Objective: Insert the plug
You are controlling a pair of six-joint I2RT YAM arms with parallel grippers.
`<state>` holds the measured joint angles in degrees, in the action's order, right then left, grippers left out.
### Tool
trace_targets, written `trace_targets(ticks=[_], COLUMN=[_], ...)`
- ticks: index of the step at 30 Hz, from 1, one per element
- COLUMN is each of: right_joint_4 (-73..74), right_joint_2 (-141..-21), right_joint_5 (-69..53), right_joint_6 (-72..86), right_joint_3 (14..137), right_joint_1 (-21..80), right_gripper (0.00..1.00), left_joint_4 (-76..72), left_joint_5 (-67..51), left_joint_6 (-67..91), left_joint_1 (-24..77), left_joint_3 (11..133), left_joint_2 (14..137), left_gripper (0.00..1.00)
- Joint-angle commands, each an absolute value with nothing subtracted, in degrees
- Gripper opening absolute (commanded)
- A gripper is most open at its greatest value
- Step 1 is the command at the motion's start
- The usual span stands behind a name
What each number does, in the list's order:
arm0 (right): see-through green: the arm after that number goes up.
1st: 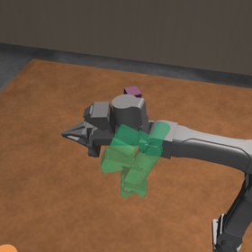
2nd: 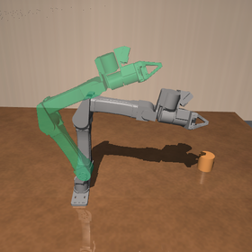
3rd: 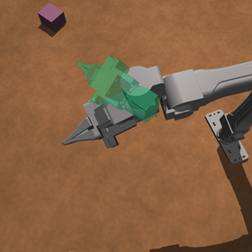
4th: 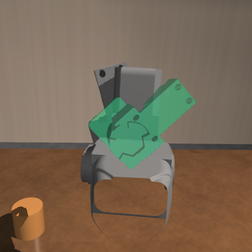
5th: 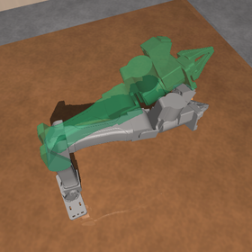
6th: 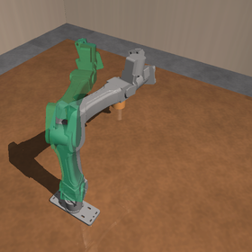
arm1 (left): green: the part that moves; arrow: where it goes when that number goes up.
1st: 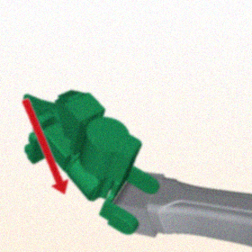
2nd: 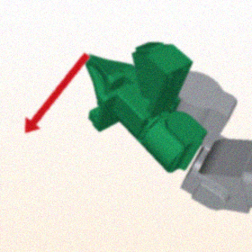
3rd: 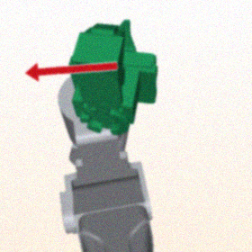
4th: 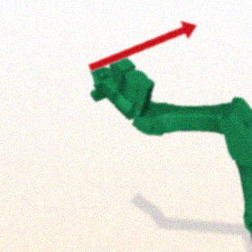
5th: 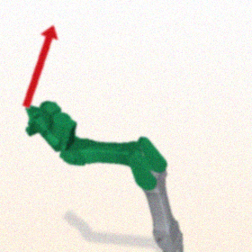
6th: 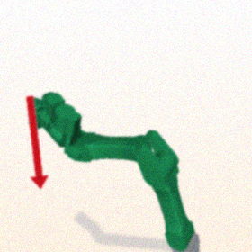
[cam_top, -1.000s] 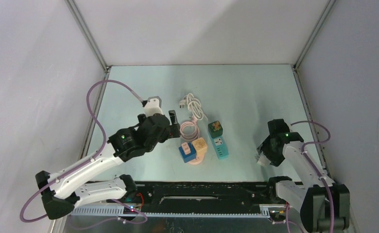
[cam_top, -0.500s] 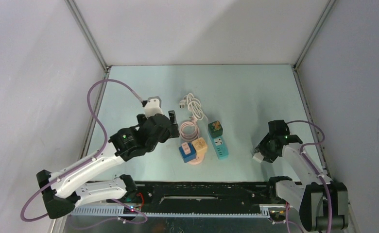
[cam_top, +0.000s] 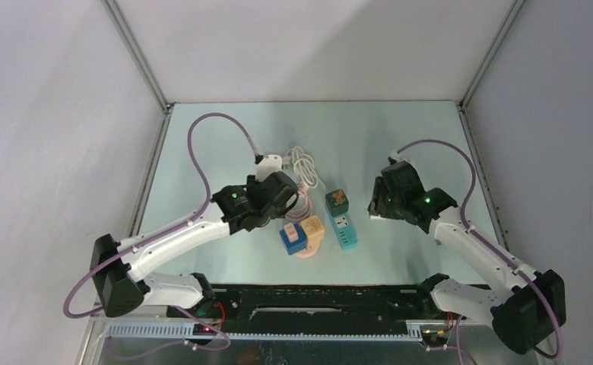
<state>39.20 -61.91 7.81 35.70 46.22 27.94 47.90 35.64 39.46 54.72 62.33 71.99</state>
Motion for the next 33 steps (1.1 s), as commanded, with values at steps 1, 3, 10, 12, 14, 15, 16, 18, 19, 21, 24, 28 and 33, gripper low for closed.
trace_targets(ticks=[1,3,10,12,14,15,16,18,19,21,24,28,33], right_joint_4=[41.0,40.1,35.0,33.7,32.7,32.3,32.0,31.0,30.5,29.5,28.4,28.3,27.6], right_joint_2=[-62.9,-62.9,-61.6,-61.0,-60.2,-59.8,-59.4,-58.4,-58.0,-57.2,-56.7,-56.9,-56.2], right_joint_5=[13.0,11.2,3.9,2.5,1.2,0.7,0.7,-1.4,-1.9,-2.7,-3.2,-2.6,-1.6], right_joint_6=[32.2,32.6,35.0,35.4,35.9,36.1,36.4,36.8,37.1,37.8,38.5,39.0,40.6], right_joint_3=[54.3,55.7,57.8,57.8,57.8,57.8,57.8,57.8,57.8,57.8,57.8,57.8,57.8], right_joint_1=[34.1,35.8,40.1,40.9,41.3,41.5,41.7,41.9,42.0,42.4,43.1,43.8,44.1], right_gripper=[0.0,0.0,0.0,0.0,0.0,0.0,0.0,0.0,0.0,0.0,0.0,0.0,0.0], left_joint_4=[44.1,40.2,23.1,18.4,15.4,14.1,12.8,10.2,8.8,5.9,0.9,-6.8,-10.6], left_joint_5=[30.3,27.0,12.1,8.4,5.5,4.3,3.3,1.5,0.6,-1.9,-6.0,-10.4,-8.5], left_joint_6=[37.6,36.6,34.5,34.7,35.3,35.5,35.9,37.0,37.5,39.4,40.9,42.9,44.9], left_joint_1=[54.5,54.5,54.4,54.4,54.3,54.3,54.3,54.2,54.2,54.2,54.2,54.2,54.4], left_joint_3=[66.0,64.7,56.8,55.1,53.8,53.2,52.6,51.3,50.8,49.6,48.1,45.7,43.2], left_joint_2=[69.9,68.1,61.2,60.3,60.0,60.0,60.1,60.4,60.6,61.3,62.4,62.7,63.2], left_gripper=[0.58,0.59,0.6,0.61,0.62,0.62,0.62,0.63,0.63,0.63,0.62,0.61,0.61])
